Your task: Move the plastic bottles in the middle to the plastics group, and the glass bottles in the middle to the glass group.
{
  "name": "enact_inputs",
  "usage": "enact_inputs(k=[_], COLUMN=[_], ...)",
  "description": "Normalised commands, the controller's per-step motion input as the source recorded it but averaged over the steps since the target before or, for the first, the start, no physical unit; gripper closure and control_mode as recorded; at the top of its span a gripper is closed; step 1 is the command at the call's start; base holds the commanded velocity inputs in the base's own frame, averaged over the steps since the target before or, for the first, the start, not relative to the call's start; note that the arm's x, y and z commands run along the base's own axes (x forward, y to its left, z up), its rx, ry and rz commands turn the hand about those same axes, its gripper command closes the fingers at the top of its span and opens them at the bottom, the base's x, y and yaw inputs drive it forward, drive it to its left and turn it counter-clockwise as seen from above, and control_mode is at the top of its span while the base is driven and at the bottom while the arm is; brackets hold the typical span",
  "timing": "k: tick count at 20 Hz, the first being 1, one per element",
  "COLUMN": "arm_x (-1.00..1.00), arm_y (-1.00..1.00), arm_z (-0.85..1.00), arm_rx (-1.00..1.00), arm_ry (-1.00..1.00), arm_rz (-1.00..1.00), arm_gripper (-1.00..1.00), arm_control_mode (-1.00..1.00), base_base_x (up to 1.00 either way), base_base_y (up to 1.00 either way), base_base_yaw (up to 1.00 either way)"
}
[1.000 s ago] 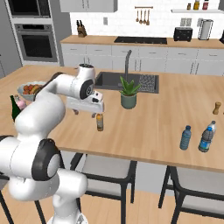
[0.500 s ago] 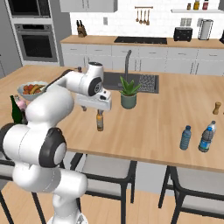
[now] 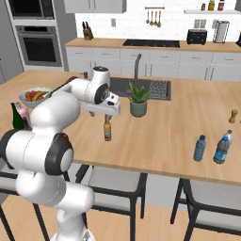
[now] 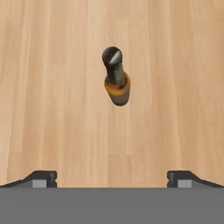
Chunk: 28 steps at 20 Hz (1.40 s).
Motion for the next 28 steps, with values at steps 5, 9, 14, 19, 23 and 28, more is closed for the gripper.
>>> enact_inputs(k=[5,9,14,19,23,28], arm_x=[0.26,0.42,0.40,0.31,0.30,0.22], arm_y=[0.08,0.00,-0.05,0.00,0.00,0.00], arm_z=[-0.08,-0.01,0.00,-0.12,-0.10,-0.17], arm_rx=[-0.08,-0.02,0.00,0.00,0.00,-0.01], arm_ry=[-0.07,0.04,0.14,0.06,0.00,0.00], arm_rz=[0.00,0.00,0.00,0.00,0.00,0.00], arm_gripper=[-1.00,-1.00,-1.00,-1.00,-1.00,-1.00], arm_control_mode=[-1.00,-1.00,-1.00,-1.00,-1.00,-1.00], base_base_x=[0.00,0.00,0.00,0.00,0.00,0.00], base_base_y=[0.00,0.00,0.00,0.00,0.00,0.00], base_base_yaw=[0.00,0.00,0.00,0.00,0.00,0.00])
